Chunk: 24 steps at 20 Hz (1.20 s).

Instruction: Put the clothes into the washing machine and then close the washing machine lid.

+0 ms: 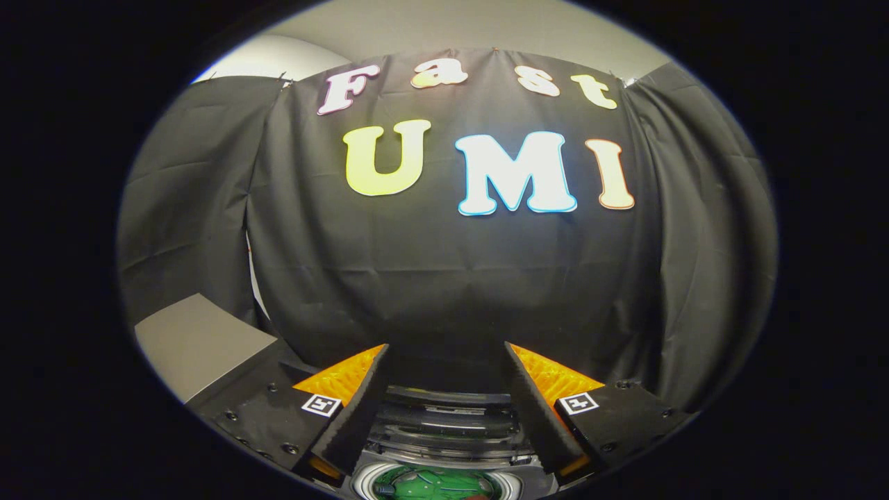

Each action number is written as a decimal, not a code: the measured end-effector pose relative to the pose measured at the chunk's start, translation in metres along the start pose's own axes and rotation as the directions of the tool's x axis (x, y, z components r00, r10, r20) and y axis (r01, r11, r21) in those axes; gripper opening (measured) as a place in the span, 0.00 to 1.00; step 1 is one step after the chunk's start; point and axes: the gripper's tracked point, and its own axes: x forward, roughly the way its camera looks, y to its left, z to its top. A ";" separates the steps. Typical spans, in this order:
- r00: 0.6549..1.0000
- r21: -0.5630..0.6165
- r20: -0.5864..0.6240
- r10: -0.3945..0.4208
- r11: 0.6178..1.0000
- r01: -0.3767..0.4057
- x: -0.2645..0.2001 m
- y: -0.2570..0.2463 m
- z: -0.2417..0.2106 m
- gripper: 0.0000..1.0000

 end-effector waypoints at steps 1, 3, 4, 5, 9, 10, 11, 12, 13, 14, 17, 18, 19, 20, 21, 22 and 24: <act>1.000 0.002 -0.007 -0.004 1.000 0.004 0.006 0.000 -0.003 0.98; 1.000 0.004 -0.020 -0.009 1.000 0.009 0.014 0.000 -0.007 0.98; 1.000 0.004 -0.025 -0.013 1.000 0.014 0.017 0.001 -0.009 0.98; 0.999 0.004 -0.030 -0.014 1.000 0.014 0.020 0.001 -0.011 0.98; 0.998 0.013 -0.064 -0.028 1.000 0.028 0.029 0.000 -0.025 0.98; 0.997 0.021 -0.072 -0.026 0.999 0.027 0.029 0.001 -0.029 0.98; 0.998 0.039 -0.061 -0.031 0.999 0.033 0.028 0.000 -0.026 0.98; 0.997 0.052 -0.068 -0.030 0.998 0.033 0.029 0.000 -0.031 0.98; 0.998 0.056 -0.059 -0.031 0.998 0.035 0.027 0.001 -0.028 0.98; 0.998 0.050 -0.063 -0.031 0.998 0.034 0.026 0.002 -0.031 0.98; 0.998 0.042 -0.053 -0.031 0.999 0.033 0.018 0.003 -0.032 0.99; 0.999 0.044 -0.042 -0.029 0.999 0.031 0.015 0.004 -0.033 0.99; 0.999 0.044 -0.032 -0.028 0.999 0.030 0.012 0.004 -0.033 0.99; 0.999 0.042 -0.020 -0.028 0.999 0.029 0.010 0.005 -0.033 0.99; 1.000 0.040 -0.013 -0.028 0.999 0.029 0.007 0.005 -0.033 0.99; 1.000 0.041 -0.006 -0.029 0.999 0.030 0.004 0.006 -0.034 0.99; 1.000 0.041 0.000 -0.031 0.999 0.031 0.000 0.007 -0.037 0.99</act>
